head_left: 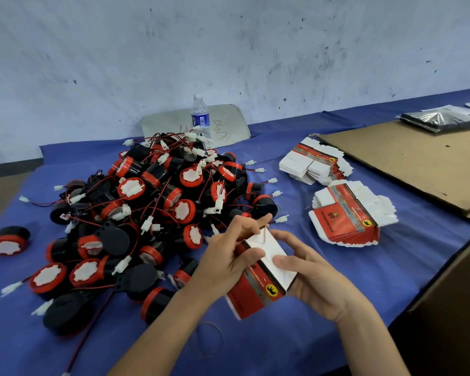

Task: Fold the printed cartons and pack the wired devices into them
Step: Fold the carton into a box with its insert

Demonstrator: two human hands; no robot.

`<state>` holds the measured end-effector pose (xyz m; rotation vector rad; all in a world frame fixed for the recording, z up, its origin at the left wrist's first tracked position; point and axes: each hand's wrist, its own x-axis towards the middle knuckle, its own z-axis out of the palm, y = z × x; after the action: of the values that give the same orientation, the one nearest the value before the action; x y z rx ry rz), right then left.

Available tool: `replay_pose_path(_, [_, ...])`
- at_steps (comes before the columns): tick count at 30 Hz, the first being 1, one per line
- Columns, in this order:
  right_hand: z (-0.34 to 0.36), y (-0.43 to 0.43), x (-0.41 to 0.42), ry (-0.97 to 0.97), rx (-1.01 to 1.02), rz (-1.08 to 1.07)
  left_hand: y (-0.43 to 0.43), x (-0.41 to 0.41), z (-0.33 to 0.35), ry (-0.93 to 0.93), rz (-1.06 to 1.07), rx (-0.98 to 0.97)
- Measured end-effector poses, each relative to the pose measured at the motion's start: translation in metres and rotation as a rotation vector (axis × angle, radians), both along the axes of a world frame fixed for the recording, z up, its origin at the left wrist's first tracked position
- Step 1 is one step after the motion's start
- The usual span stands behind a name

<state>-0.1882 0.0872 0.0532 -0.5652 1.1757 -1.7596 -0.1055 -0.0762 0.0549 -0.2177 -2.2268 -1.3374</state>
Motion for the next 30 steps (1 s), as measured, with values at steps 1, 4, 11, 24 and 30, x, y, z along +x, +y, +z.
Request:
replay_pose_path(1, [0.000, -0.001, 0.000, -0.006, 0.011, 0.026, 0.000, -0.001, 0.001, -0.012, -0.004, 0.018])
replay_pose_path(4, [0.000, -0.006, 0.003, 0.023, 0.056, 0.018, -0.003, -0.001, 0.003, -0.041, 0.027, 0.004])
replay_pose_path(11, [-0.010, -0.016, 0.015, 0.051, 0.030, -0.152, 0.004, 0.013, -0.005, -0.144, 0.016, 0.034])
replay_pose_path(24, [-0.010, -0.020, 0.015, 0.099, 0.011, -0.291, 0.017, 0.022, -0.017, -0.268, 0.074, -0.071])
replay_pose_path(30, [-0.014, -0.017, 0.015, 0.147, -0.011, -0.304, 0.019, 0.023, -0.011, -0.258, 0.093, -0.197])
